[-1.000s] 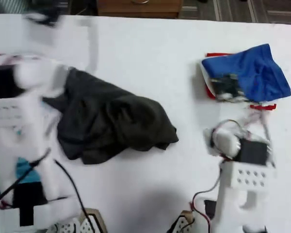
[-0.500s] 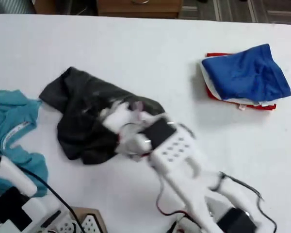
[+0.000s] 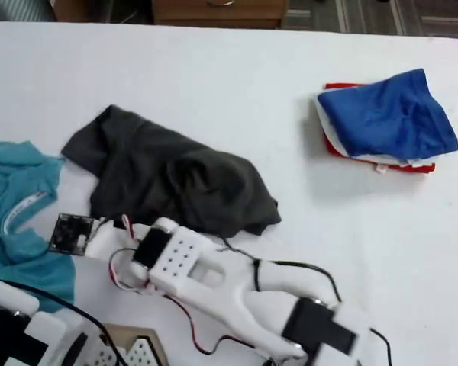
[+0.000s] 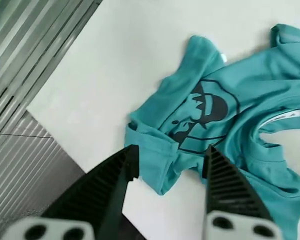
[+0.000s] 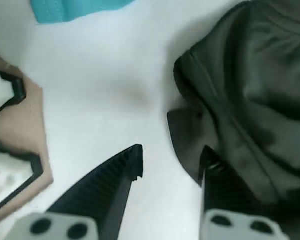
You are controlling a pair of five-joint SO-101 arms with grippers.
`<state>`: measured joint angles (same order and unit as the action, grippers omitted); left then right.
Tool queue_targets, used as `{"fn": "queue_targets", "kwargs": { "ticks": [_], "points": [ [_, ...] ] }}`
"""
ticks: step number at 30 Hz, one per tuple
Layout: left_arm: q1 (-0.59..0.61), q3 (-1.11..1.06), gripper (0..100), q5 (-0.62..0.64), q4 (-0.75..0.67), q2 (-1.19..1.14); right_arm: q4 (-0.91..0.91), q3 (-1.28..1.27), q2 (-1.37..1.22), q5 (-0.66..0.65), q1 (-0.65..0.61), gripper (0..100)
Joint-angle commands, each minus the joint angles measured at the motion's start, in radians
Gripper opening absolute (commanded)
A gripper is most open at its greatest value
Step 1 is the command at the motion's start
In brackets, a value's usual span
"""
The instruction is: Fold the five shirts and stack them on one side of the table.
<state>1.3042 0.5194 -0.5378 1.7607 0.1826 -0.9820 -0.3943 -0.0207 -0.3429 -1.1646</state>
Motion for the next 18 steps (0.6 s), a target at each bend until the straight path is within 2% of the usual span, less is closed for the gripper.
{"fn": "queue_targets", "kwargs": {
  "ticks": [1, 9, 10, 13, 14, 18],
  "points": [
    [0.038, 0.036, 23, -0.037, -0.012, 0.023, 0.082, 0.054, -0.064, 0.008, -0.005, 19.1],
    [0.051, 0.036, 23, -0.043, -0.012, 0.023, 0.108, 0.233, -0.309, 0.006, 0.068, 18.6],
    [0.049, 0.036, 23, -0.043, -0.012, 0.023, 0.096, 0.261, -0.335, 0.0, 0.084, 16.3],
    [0.048, 0.036, 23, -0.043, -0.012, 0.023, 0.061, 0.333, -0.392, -0.002, 0.128, 0.1],
    [0.048, 0.036, 23, -0.043, -0.012, 0.023, 0.044, 0.351, -0.403, -0.003, 0.142, 3.3],
    [0.046, 0.028, 23, -0.043, -0.012, 0.021, -0.062, 0.44, -0.394, -0.002, 0.2, 2.2]
  ]
}}
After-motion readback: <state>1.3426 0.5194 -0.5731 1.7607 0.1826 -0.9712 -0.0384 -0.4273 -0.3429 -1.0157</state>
